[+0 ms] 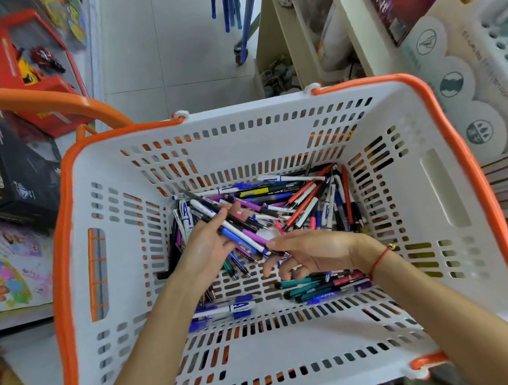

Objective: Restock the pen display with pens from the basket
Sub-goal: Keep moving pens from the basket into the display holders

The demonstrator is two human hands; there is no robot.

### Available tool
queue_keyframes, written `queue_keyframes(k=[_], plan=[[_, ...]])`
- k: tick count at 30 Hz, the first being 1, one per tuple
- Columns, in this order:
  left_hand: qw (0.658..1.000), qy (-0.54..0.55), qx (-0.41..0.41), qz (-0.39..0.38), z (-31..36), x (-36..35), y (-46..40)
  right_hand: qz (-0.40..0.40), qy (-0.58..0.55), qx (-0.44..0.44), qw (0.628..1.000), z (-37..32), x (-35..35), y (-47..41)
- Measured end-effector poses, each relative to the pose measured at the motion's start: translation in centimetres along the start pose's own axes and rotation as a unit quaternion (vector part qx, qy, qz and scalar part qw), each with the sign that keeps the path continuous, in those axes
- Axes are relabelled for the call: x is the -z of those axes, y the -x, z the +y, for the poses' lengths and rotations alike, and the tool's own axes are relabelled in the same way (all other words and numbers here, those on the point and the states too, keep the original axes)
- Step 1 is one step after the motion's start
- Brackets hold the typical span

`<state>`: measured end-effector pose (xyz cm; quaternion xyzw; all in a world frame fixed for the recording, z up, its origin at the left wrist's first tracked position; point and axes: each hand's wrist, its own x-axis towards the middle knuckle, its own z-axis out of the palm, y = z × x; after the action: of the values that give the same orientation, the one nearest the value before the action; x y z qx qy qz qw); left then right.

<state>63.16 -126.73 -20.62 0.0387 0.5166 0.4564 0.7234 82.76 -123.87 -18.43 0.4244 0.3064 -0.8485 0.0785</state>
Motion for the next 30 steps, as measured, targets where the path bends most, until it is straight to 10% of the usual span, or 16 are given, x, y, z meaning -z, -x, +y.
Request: queue_keyframes(k=[7, 14, 24, 30], plan=[[0.998, 0.051, 0.009, 0.042, -1.0, 0.4, -0.3, -0.033, 0.007, 0.003, 0.999, 0.3, 0.3, 0.0], [0.994, 0.105, 0.016, 0.016, -2.6, -0.1, 0.4, 0.239, 0.065, 0.136, 0.959, 1.8, -0.6, -1.5], [0.983, -0.091, 0.105, -0.121, -1.4, 0.8, 1.3, 0.360, 0.164, 0.122, 0.910, 1.2, -0.2, -0.9], [0.930, -0.167, 0.223, -0.238, -1.2, 0.8, 2.2, 0.250, 0.064, 0.163, 0.952, 0.9, 0.0, -1.0]])
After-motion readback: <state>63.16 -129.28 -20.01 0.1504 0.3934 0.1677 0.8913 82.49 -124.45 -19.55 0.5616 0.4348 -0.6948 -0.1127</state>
